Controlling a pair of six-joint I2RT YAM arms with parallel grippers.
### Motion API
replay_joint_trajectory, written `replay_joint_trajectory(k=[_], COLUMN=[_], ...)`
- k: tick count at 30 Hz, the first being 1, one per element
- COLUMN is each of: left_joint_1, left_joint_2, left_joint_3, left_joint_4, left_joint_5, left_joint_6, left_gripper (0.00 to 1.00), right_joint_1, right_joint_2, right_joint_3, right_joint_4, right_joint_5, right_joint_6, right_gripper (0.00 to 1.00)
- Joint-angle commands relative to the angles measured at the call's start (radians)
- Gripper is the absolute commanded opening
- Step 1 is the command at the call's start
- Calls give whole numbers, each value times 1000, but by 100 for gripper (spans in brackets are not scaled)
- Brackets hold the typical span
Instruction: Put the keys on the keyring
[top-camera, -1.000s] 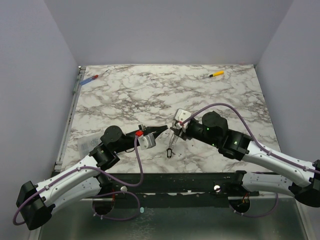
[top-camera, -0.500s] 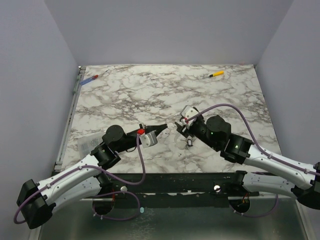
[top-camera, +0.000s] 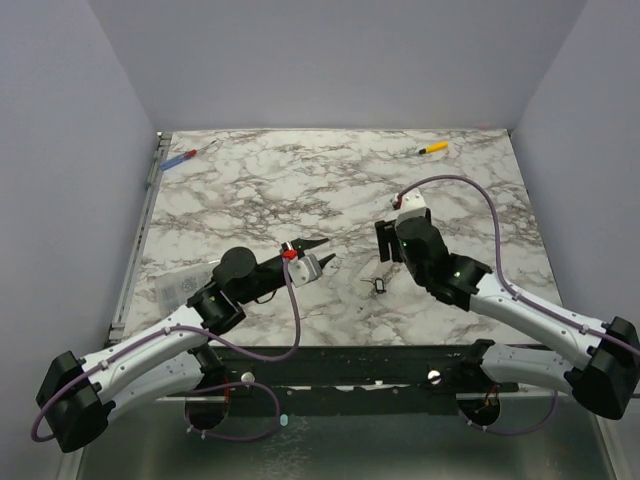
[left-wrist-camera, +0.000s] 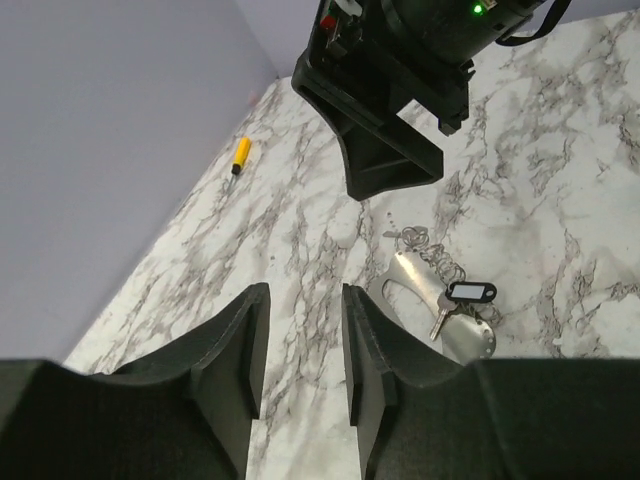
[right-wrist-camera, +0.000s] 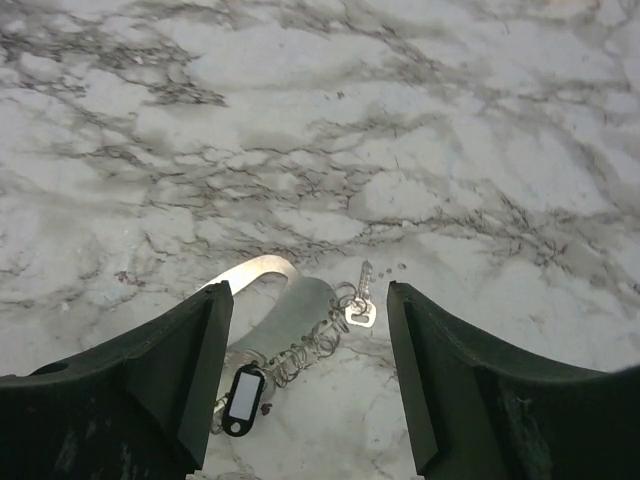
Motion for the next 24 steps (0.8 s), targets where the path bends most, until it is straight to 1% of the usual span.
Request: replay_joint_trajectory(k=[1, 7, 12, 14, 17, 19, 24], left_joint_1=[-3, -4, -3, -4, -4, -3, -3], left_joint_2=[13, 25, 43, 49, 54, 55, 54], left_joint_3=[32, 37, 39, 42, 42, 43, 43], left_joint_4=[-15, -27, -33, -36, -38, -38, -42], left_joint_5=[-47, -64, -64, -64, -64, -67, -76], left_joint_6=[-15, -13, -14, -15, -16, -15, -12], left_gripper=[42, 46, 46, 46, 46, 46, 47], right_joint_1=[-87, -201, -210, -210, -210, -210, -201], right_joint_2=[49, 134, 154, 158, 173, 219, 370], right_joint_3=[30, 30, -9, -26, -46, -23, 86], right_joint_4=[-144, -206, -211, -201, -143, -145, -239], right_joint_5=[-81, -185, -242, -273, -365, -414, -490], right_joint_6=[229, 337, 421, 446, 428, 402, 377], right_gripper=[71, 66, 65, 63, 54, 51, 50])
